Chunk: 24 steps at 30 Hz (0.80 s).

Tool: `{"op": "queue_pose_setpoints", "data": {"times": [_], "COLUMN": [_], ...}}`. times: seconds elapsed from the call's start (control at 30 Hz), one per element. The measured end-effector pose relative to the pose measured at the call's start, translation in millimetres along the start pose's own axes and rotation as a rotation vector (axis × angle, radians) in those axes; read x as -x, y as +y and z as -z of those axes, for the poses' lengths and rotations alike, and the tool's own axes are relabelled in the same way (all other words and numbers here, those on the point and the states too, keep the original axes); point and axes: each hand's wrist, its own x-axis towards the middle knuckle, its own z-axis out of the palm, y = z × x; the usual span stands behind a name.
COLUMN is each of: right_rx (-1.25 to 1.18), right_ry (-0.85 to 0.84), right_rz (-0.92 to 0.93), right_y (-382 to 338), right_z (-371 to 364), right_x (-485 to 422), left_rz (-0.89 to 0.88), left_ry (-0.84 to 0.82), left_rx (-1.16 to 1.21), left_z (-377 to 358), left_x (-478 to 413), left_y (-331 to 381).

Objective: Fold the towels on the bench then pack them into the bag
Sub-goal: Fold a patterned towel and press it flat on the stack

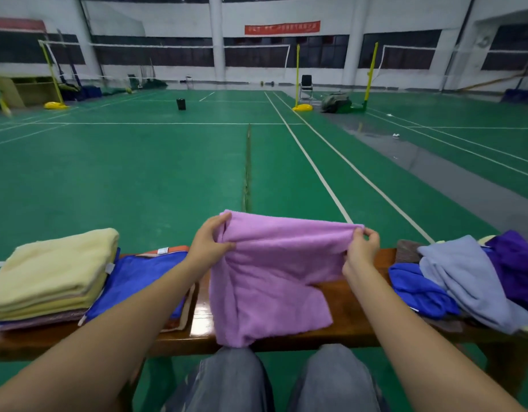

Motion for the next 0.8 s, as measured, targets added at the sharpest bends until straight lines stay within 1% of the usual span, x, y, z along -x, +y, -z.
{"op": "queue_pose_setpoints", "data": {"times": [0.07, 0.1, 0.17, 0.2, 0.23, 0.27, 0.33, 0.43, 0.5, 0.57, 0.67, 0.8], "right_rx": [-0.014, -0.034, -0.056, -0.034, 0.044, 0.172, 0.392, 0.667, 0.852, 0.971, 1.026, 1.012], "right_ry": [-0.031, -0.098, -0.306, -0.407, -0.484, -0.523, -0.509, -0.410, -0.439, -0.445, -0.423, -0.446], "right_rz": [-0.013, -0.031, -0.085, -0.130, -0.153, -0.151, -0.136, -0.113, -0.112, -0.148, -0.191, -0.205], "right_y": [-8, -8, -4, 0, 10, 18, 38, 63, 73, 74, 78, 79], "right_z": [6, 8, 11, 13, 14, 16, 19, 20, 19, 18, 14, 11], "right_x": [-4, -4, 3, 9, 13, 19, 23, 24, 23, 30, 32, 38], "left_rz": [0.024, 0.050, 0.111, 0.146, 0.181, 0.208, 0.259, 0.319, 0.360, 0.390, 0.392, 0.380], "left_ry": [0.022, 0.025, 0.002, -0.027, -0.064, -0.099, -0.144, -0.156, -0.155, -0.175, -0.225, -0.213], "left_rx": [-0.014, -0.027, -0.056, -0.068, -0.085, -0.106, -0.143, -0.176, -0.213, -0.258, -0.288, -0.305], "left_z": [3, 3, -1, -3, -6, -9, -16, -23, -25, -27, -29, -28], "left_x": [0, 2, 7, 11, 15, 19, 26, 33, 34, 35, 36, 35], "left_y": [-3, -5, -15, -21, -26, -32, -40, -45, -49, -55, -65, -70]}}
